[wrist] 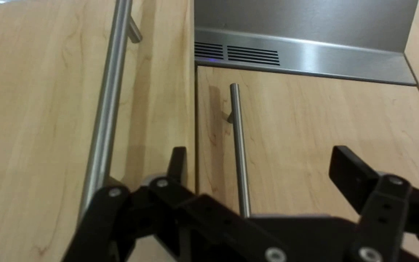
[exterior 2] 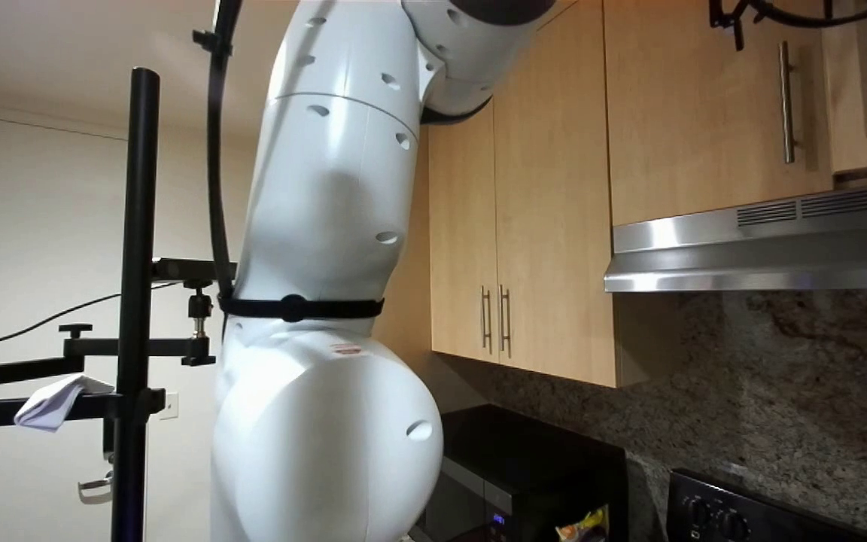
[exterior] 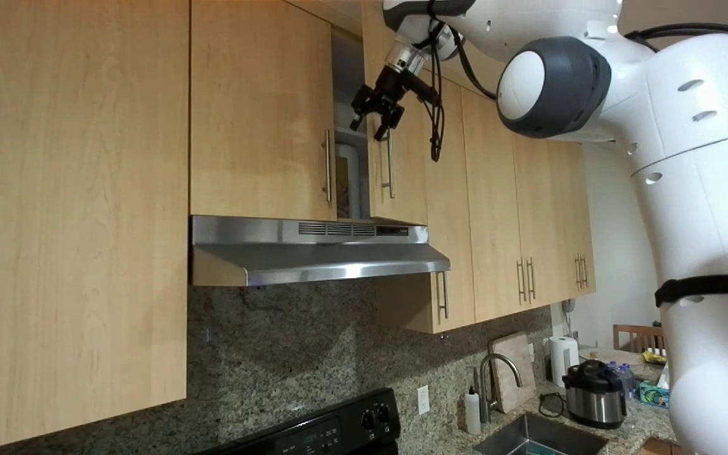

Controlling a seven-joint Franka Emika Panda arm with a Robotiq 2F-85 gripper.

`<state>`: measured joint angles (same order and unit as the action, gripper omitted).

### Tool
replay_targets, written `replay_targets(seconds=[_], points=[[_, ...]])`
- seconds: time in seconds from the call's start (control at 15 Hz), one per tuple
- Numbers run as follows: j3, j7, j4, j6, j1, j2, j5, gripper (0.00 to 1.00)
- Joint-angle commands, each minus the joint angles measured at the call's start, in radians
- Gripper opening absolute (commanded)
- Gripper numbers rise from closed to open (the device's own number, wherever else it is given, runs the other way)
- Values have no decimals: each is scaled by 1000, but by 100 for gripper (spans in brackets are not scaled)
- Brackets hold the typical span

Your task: Close the cupboard drawer.

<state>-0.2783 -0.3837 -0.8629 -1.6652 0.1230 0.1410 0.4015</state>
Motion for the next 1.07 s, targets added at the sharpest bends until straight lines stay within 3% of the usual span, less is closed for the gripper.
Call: replay_targets(seconds=[0.0,0.47,0.67,1.0], points=[[7,-62,82,74,17,40,45,100],[-26,-62,31,77,32,-34,3,100],[-45,-46,-21,142,31,-58,-26,100],[-69,-13,-149,230,14,-88,-203,100]])
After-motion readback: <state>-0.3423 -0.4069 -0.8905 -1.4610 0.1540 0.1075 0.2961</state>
